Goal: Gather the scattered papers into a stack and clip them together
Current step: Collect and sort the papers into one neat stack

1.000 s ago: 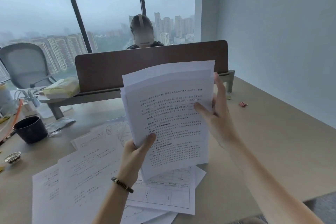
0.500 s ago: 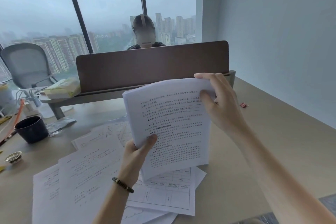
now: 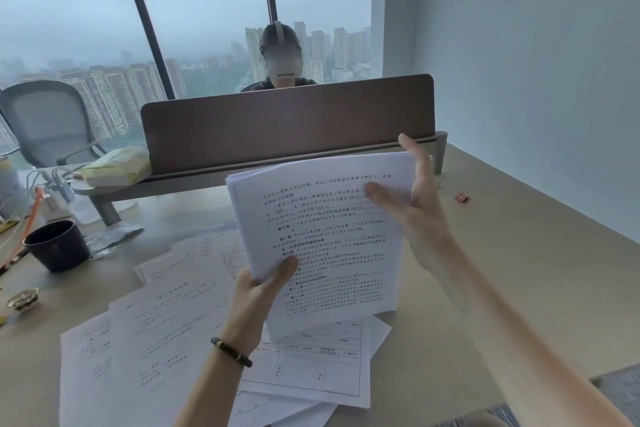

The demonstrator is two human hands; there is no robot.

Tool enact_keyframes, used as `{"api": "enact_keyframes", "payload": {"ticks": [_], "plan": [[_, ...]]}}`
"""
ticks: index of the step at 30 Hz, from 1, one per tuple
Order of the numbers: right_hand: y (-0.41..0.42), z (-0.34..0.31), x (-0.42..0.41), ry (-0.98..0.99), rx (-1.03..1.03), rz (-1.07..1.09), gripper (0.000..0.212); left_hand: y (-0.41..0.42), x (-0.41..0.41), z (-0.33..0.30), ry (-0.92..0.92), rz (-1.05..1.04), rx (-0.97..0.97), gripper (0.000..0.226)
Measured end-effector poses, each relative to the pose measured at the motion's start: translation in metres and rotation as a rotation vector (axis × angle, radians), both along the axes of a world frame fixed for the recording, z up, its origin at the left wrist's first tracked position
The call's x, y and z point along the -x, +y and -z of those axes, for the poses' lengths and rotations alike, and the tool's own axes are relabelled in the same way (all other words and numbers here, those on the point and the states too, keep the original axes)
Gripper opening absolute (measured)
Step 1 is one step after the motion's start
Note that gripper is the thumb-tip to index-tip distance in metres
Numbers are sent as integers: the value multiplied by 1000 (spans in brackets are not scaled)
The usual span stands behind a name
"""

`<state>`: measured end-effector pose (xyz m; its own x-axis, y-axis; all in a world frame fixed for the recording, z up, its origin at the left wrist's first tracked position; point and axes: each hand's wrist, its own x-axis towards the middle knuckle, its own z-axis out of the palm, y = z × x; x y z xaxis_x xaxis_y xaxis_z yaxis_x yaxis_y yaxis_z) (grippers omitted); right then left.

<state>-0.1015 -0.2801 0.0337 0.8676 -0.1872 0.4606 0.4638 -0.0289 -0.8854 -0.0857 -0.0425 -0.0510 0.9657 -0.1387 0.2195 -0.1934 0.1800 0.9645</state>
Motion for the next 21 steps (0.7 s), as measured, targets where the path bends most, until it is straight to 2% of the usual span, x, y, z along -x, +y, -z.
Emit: {"api": "enact_keyframes", "payload": {"ticks": [3,6,9,13,18,21], "plan": [[-4,33,-7,224,-61,-137,64,0,1,2,15,2,1,41],[-1,64,-7,406,-31,-177,65,-3,-1,8,28,-19,-3,36],[5,74,-8,406,-97,-171,45,-5,-2,9,23,-32,4,28],[8,71,-8,338,-145,-141,35,-6,-2,4,-17,-35,10,25],[13,92,-8,490,-81,-76,29,-8,-4,16,-1,-69,-58,24],[14,92,-9,535,-46,-51,23,-8,-6,13,-1,-81,-165,20]]}}
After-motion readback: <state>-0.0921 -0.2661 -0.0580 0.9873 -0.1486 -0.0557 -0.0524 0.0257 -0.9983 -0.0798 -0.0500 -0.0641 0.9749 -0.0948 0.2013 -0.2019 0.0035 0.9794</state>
